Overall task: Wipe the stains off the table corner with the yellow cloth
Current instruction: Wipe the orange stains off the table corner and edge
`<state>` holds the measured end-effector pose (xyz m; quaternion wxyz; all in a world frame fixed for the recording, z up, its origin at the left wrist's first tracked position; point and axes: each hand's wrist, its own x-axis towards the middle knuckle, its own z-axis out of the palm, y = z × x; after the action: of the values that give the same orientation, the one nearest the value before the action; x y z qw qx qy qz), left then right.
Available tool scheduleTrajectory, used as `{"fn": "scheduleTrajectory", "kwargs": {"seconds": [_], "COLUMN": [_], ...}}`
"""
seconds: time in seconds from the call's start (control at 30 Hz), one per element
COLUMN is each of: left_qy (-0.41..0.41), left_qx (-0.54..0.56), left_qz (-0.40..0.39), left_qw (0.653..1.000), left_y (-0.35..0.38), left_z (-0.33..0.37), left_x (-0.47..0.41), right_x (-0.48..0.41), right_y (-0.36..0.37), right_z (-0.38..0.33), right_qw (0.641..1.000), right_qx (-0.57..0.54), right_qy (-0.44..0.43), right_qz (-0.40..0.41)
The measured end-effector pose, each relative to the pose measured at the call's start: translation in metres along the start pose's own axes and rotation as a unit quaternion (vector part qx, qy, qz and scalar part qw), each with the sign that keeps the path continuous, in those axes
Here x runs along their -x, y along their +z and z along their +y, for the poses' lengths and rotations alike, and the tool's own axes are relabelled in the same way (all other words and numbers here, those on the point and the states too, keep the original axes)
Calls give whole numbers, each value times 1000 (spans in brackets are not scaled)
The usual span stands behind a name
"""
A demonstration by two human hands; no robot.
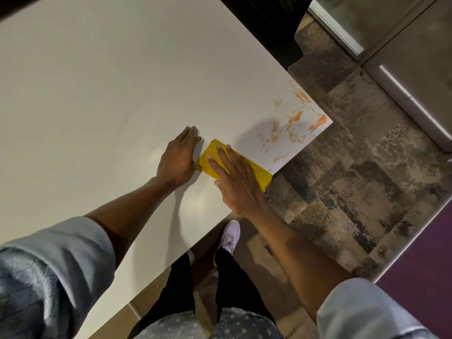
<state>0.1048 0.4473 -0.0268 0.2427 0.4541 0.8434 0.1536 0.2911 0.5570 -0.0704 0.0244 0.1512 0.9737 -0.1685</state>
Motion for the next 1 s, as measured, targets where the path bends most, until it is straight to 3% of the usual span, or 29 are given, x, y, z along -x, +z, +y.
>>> {"fn": "scheduleTrajectory", "kwargs": {"seconds": [0.07,0.23,0.37,0.6,0.83,1.0], "left_qy": [8,56,32,19,9,14], "left_qx": [-15,-10,1,-47,-72,-78], "left_qz": [-28,-33,-17,15,34,46], "left_qw": [999,998,999,999,997,996], "left_y": [7,35,57,86,100,105], "left_z": [-4,-3,3,0,3,-1], "left_x": [-4,-10,-13,-15,-12,-15], "right_x": [0,40,55,8,69,9], "right_y": [9,30,30,23,38,18], "right_z": [5,-2,9,40,15,51], "right_qw": [999,996,986,981,980,980], "right_qx": [21,28,18,6,-5,-2], "right_qy": [11,90,162,183,193,190], "right_qz": [-25,10,34,58,47,55]}}
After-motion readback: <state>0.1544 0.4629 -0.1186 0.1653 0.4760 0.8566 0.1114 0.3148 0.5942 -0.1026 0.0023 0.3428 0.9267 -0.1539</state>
